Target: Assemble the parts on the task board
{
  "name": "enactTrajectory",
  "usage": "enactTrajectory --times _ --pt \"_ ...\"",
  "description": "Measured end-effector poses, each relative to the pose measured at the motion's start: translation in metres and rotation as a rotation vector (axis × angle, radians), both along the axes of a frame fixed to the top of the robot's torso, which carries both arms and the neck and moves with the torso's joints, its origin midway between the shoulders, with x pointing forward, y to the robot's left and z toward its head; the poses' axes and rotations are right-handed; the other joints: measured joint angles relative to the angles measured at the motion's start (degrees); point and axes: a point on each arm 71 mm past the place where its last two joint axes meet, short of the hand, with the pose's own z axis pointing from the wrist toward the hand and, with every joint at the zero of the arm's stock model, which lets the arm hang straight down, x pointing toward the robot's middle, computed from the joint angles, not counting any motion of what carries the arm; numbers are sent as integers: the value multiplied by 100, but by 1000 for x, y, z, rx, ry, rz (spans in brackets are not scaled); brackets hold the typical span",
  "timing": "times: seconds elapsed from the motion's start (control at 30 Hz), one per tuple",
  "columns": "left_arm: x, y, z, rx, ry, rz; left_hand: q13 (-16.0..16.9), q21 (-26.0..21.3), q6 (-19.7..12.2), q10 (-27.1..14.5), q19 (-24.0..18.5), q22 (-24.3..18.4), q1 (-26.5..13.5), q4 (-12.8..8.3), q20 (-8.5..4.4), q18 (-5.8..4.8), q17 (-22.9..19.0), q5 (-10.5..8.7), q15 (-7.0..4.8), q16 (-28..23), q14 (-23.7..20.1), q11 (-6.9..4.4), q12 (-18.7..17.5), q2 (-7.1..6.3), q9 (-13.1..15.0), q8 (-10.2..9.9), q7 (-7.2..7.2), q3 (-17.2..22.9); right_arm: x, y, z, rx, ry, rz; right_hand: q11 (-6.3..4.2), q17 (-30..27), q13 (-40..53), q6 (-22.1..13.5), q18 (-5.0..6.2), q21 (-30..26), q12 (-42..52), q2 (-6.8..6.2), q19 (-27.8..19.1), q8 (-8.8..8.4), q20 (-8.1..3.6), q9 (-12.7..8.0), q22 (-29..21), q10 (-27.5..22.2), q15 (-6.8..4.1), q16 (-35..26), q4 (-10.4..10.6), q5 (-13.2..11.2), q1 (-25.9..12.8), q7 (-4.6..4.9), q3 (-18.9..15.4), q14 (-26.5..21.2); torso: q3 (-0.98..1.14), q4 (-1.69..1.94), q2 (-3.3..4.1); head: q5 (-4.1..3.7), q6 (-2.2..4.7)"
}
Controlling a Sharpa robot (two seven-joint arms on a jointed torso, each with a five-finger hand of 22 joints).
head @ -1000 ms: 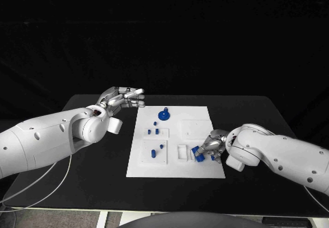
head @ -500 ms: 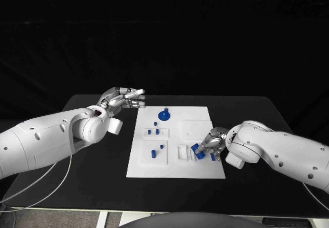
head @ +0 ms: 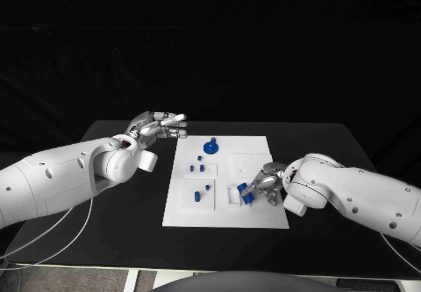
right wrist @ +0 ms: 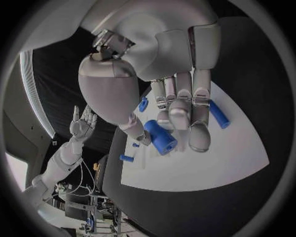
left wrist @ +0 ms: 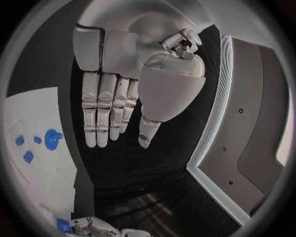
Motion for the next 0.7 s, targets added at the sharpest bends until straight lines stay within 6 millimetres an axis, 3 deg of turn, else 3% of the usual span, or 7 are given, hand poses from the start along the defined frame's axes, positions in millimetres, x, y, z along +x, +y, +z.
enactTrajectory --times 0.33,0.7 --pt "0 -1 0 -1 3 -5 0 0 -36 -37 -21 -18 0 0 21 0 3 0 20 0 -20 10 0 0 -1 0 4 0 3 15 6 -16 -46 40 0 -1 -36 8 -1 -46 0 -18 0 0 0 0 12 0 0 -51 190 -185 48 -5 -170 0 -3 -2 -1 -7 -5" --pt "-1 -2 0 0 8 -12 4 0 -57 -61 -20 -34 0 0 21 0 3 0 41 0 -41 20 0 0 -1 0 24 0 9 24 7 -95 -130 93 1 9 -81 44 -4 -45 -29 -70 0 0 0 -1 11 -1 0 -62 442 -295 98 -40 -60 0 -14 3 -5 -13 24"
